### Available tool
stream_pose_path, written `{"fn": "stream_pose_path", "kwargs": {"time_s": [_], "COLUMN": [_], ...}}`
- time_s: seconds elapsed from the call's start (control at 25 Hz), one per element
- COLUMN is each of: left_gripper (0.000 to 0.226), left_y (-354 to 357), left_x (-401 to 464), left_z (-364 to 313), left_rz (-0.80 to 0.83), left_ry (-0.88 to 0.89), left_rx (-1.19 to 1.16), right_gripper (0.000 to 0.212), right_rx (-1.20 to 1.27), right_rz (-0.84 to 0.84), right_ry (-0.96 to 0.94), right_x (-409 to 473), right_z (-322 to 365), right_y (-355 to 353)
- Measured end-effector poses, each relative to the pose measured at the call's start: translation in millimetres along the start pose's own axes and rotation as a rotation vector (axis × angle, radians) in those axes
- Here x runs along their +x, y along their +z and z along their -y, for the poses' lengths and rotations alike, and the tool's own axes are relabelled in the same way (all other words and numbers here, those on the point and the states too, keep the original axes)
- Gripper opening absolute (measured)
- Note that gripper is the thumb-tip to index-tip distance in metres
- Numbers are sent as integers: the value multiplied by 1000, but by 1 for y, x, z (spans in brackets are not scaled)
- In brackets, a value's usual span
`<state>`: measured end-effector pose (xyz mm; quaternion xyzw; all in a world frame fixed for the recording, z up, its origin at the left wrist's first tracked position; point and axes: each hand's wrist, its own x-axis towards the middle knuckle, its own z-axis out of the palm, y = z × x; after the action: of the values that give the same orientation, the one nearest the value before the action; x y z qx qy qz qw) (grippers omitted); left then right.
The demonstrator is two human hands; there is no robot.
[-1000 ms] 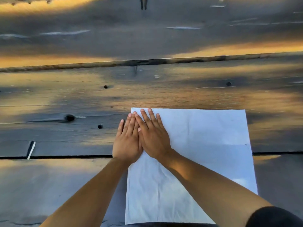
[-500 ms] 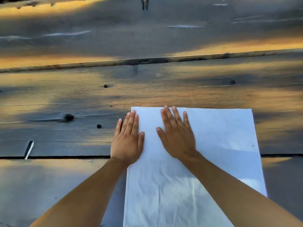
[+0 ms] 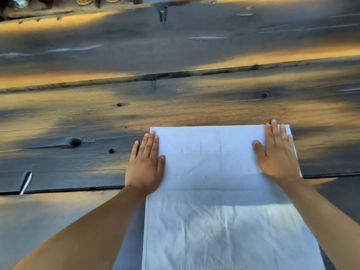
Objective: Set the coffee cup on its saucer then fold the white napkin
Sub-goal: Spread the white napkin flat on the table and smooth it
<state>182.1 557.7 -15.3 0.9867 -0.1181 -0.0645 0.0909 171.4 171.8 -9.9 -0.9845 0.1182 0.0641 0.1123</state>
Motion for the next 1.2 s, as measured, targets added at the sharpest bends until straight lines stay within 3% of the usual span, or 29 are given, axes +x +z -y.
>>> {"fn": "stream_pose_path", "kwargs": {"time_s": [0.08,0.24,0.32,0.52,0.72,0.84,1.04,1.2], "left_gripper": [64,63,63,61,62,62,63,62], "left_y": [0,0,0,0,0,0,1,1], "left_x": [0,-1,-1,0,0,0,0,1], "left_z": [1,2,3,4,3,4,2,2], "left_rz": [-9,-16,-13,-11,-10,-11,-15,-15], "left_ry": [0,9,21,20,17,20,15,11], "left_rx": [-15,-39,-27,-19,-15,-6,0,-3], "right_gripper": [79,62,59,57,66,69,77,66], "right_rx": [49,75,57,-56,-95,-82,56,73], "right_rz": [-35,-13,57,32,-8,21,-44,-83], "right_ry": [30,-405,-510,-439,-105,-37,61,-268], "right_x": [-2,-36,-48,-45,-23,-21,-19,-52], "right_z": [44,189,227,157,13,-16,50,178], "right_y": [4,34,46,47,11,2,13,31]}}
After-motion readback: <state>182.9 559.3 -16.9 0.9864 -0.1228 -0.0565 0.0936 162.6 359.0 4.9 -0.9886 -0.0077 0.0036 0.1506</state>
